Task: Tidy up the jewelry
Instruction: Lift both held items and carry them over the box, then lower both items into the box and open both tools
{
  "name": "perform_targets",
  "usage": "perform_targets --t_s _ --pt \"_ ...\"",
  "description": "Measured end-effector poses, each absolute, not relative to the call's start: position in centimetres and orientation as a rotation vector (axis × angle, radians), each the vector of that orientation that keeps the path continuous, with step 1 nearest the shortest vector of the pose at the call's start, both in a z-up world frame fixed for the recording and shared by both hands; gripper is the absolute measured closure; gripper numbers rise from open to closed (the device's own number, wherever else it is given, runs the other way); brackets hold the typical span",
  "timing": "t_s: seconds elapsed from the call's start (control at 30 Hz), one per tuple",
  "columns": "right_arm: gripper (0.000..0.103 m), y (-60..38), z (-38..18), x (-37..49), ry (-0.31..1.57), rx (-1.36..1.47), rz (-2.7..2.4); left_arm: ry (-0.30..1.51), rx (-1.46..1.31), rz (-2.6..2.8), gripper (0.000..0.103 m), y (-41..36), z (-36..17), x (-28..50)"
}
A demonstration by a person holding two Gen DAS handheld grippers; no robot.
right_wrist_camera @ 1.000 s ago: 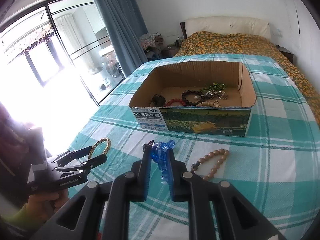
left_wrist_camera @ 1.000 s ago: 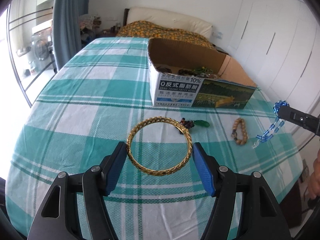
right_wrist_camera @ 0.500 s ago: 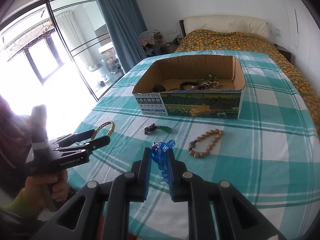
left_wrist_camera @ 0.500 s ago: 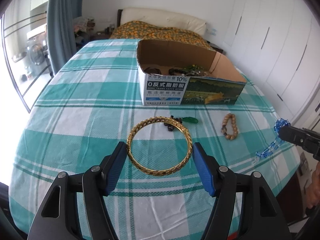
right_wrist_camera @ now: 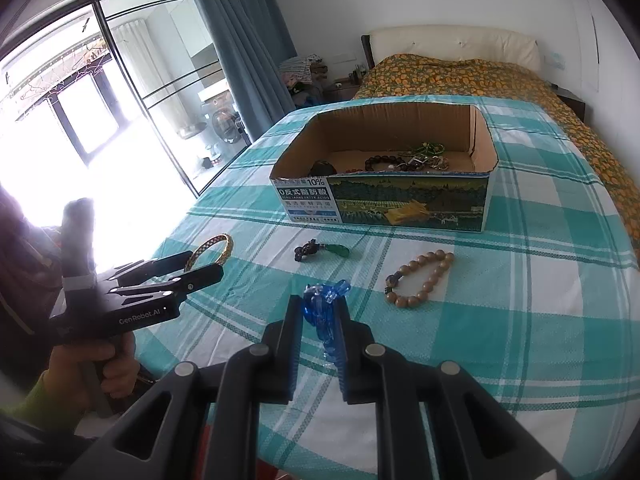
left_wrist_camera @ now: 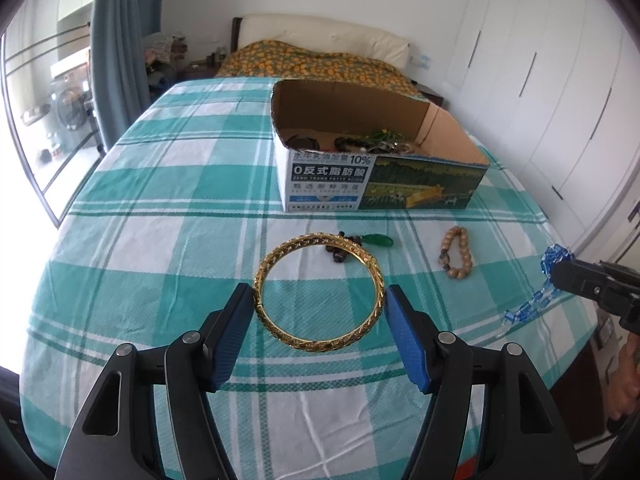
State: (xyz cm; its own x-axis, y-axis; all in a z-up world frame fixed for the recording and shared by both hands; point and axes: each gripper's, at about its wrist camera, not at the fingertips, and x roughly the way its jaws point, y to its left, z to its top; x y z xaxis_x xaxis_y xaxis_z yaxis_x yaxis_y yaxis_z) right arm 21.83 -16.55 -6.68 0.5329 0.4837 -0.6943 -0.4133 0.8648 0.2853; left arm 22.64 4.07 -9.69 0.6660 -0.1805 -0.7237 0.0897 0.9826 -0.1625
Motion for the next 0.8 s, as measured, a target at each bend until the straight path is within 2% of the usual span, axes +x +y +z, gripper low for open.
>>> perform_targets --t_s 0.23,0.5,0.63,0.8 --pt "0.088 -17.4 -5.1 23.5 0.853 0.074 0.538 0.786 -0.125 -0.185 0.035 4.1 -6.6 24.4" --pt "0.088 -18.6 1.0 28.7 0.759 0.035 0.519 0.735 -0.11 -0.217 0.035 3.9 -1.9 30.4" --pt "0.088 -19.3 2.9 32.9 0.734 0.053 0.49 0.752 -0.105 -0.225 0.035 3.4 -1.5 34.8" --pt "0.088 -19.1 2.1 38.4 0.765 0.015 0.446 0.803 -0.081 -0.206 0.035 2.4 -3.1 40.1"
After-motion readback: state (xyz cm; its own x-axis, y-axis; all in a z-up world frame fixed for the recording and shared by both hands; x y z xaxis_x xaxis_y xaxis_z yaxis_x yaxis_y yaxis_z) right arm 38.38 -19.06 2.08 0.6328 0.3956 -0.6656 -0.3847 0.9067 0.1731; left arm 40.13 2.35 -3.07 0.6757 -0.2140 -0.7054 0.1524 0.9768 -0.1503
